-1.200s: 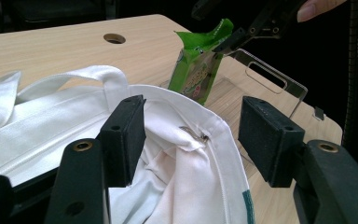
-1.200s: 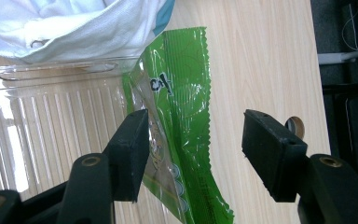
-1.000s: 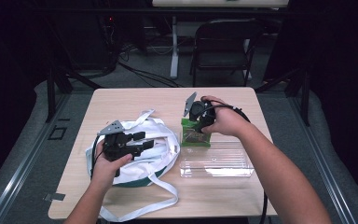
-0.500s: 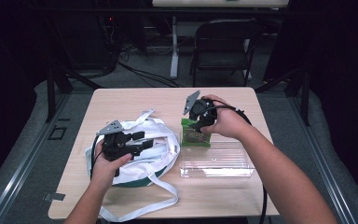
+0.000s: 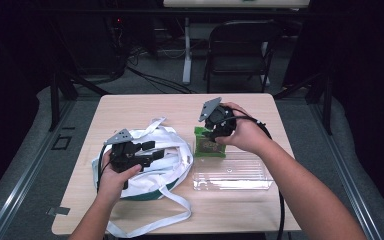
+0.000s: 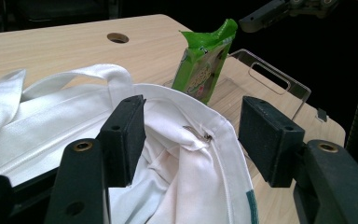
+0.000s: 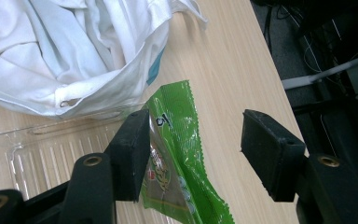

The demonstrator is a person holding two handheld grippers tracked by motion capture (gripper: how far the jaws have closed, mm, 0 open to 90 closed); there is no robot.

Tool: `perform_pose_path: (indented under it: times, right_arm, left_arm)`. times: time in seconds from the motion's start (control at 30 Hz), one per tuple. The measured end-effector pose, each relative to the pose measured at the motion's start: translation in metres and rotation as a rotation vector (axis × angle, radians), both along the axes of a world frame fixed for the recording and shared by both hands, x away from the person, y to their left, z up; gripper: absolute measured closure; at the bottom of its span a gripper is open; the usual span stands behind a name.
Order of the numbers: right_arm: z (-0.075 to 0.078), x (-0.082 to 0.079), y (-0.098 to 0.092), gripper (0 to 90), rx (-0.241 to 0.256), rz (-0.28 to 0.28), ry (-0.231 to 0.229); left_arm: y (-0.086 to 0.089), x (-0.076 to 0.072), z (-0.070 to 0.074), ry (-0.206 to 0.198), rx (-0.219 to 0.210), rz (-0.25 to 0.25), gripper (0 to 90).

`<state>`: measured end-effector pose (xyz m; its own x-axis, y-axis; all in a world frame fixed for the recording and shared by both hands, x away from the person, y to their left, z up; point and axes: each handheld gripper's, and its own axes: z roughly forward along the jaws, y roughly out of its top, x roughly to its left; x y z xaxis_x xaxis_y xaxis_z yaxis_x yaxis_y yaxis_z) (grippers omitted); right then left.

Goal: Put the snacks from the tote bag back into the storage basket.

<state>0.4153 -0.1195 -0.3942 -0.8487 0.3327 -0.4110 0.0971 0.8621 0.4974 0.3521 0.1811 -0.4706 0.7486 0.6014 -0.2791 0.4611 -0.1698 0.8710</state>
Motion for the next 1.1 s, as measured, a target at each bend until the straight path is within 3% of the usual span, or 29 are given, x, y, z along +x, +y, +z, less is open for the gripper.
perform_pose_path:
  times: [0.53,0.67,0.8,1.1]
  right_arm:
    - [0.007,-0.012,-0.013,43.1,0.031,-0.049,-0.027]
    - [0.008,-0.016,-0.019,43.1,0.088,-0.069,-0.026]
    - [0.006,-0.019,-0.022,43.7,0.097,-0.093,-0.031]
    - [0.002,-0.027,-0.031,45.0,0.169,-0.156,-0.020]
  left_arm:
    - [0.001,0.000,-0.001,0.003,0.002,0.001,41.3]
    - [0.000,0.001,-0.001,0.004,0.004,0.002,41.3]
    - [0.000,0.000,-0.001,0.004,0.003,0.001,41.3]
    - [0.001,0.001,-0.001,0.004,0.008,0.002,41.2]
